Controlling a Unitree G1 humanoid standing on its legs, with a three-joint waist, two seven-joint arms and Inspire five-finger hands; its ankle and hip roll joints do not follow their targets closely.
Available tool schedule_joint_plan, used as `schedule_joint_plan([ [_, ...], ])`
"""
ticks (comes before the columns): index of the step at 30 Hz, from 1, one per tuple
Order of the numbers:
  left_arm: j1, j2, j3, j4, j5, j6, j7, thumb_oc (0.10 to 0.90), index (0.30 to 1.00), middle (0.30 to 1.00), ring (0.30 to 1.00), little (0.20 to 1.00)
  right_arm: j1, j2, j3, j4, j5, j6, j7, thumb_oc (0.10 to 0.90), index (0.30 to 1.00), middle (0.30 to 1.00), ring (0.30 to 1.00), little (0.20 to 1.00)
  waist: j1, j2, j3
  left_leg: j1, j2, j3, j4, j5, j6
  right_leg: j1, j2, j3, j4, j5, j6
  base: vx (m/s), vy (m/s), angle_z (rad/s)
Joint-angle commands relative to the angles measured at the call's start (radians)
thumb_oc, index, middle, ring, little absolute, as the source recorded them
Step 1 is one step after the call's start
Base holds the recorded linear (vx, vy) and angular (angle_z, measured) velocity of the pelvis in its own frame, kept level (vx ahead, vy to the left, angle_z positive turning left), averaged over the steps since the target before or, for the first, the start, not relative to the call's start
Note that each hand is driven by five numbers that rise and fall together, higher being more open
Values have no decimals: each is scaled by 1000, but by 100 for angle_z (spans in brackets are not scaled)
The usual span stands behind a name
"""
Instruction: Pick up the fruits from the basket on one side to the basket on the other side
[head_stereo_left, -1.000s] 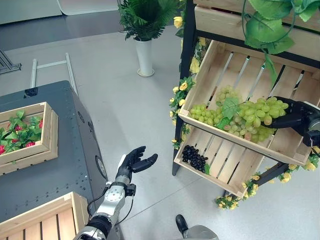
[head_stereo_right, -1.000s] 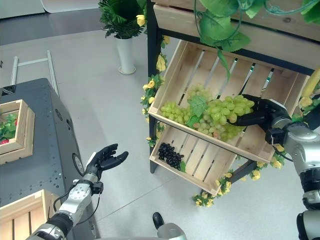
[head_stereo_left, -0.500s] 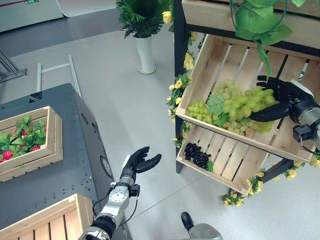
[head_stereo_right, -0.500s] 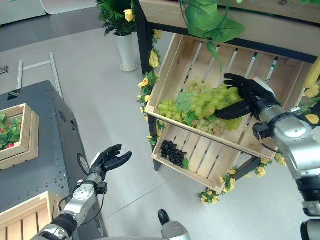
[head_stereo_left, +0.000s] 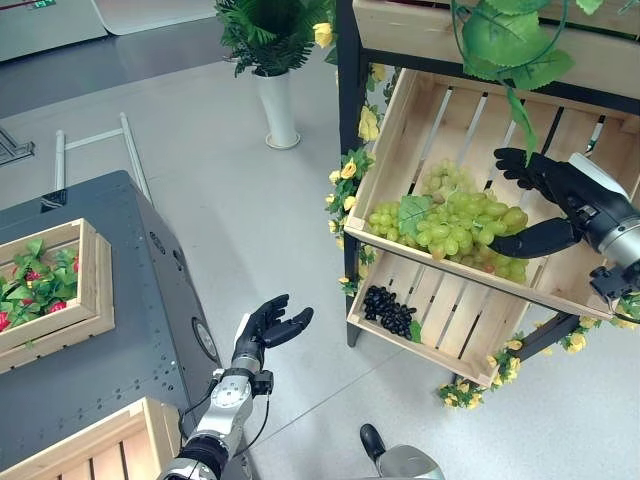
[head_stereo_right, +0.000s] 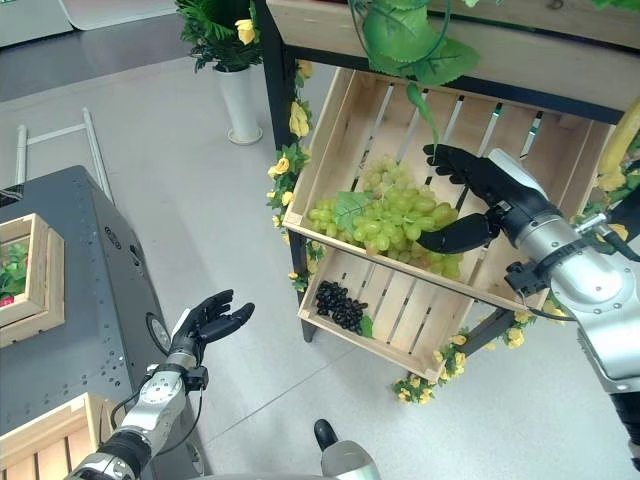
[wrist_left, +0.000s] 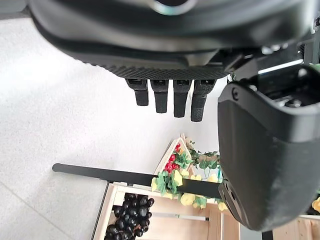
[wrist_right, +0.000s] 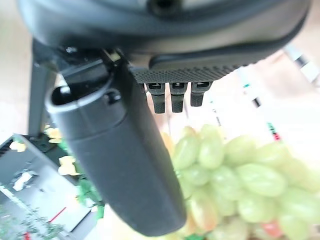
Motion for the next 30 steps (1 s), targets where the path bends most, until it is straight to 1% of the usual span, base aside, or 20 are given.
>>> schedule_joint_plan([
  [1,-61,63,11,-2,-3,-118,1,800,900,900,900,900,-55,-43,-166,56,-67,-117,-29,800,900,900,900,900,20,-41,-72,-5,-31,-20,10,-93,30,69,68,-6,7,-83,-7,-2,1,-5],
  [5,-59,63,12,-7,1,-116,4,800,900,900,900,900,-1,-46,-191,55,-62,-118,-4,800,900,900,900,900,18,-47,-72,-7,-29,-17,10,-92,30,67,69,-1,7,-81,-5,-1,-6,-3],
  [13,-50,72,28,-6,3,-117,7,800,900,900,900,900,63,-48,-243,48,-36,-124,5,800,900,900,900,900,10,-49,-70,-9,-27,-12,10,-93,31,62,72,4,8,-80,-5,0,0,0],
  [15,-45,75,35,-4,1,-114,9,800,900,900,900,900,91,-32,-267,45,-27,-150,-9,800,900,900,900,900,8,-48,-70,-11,-27,-12,10,-93,31,60,72,4,8,-79,-4,0,0,0],
  [16,-46,75,34,-4,1,-114,9,800,900,900,900,900,93,-31,-268,44,-27,-150,-9,800,900,900,900,900,9,-49,-70,-11,-27,-12,10,-93,31,59,72,4,8,-79,-4,0,0,0],
  [21,-34,76,50,7,-1,-114,-3,800,900,900,900,900,154,19,-320,-28,14,-207,-20,800,900,900,900,900,3,-46,-67,-13,-27,-10,10,-93,34,54,73,8,10,-79,-3,0,0,0],
  [24,-39,74,51,15,-9,-116,-4,800,900,900,900,900,162,45,-323,-61,17,-231,-13,800,900,900,900,900,-1,-43,-64,-13,-27,-8,10,-94,35,53,73,10,11,-80,-2,-1,1,-1],
  [27,-39,67,51,22,-11,-121,-4,800,900,900,900,900,170,61,-323,-95,27,-237,16,800,900,900,900,900,-5,-39,-64,-9,-27,-3,10,-95,36,54,73,13,12,-81,-2,8,6,-4],
  [30,-36,62,49,21,-5,-120,-2,800,900,900,900,900,176,73,-321,-122,66,-235,50,800,900,900,900,900,-7,-36,-66,-8,-28,1,10,-95,36,54,73,14,12,-81,-3,7,2,-8],
])
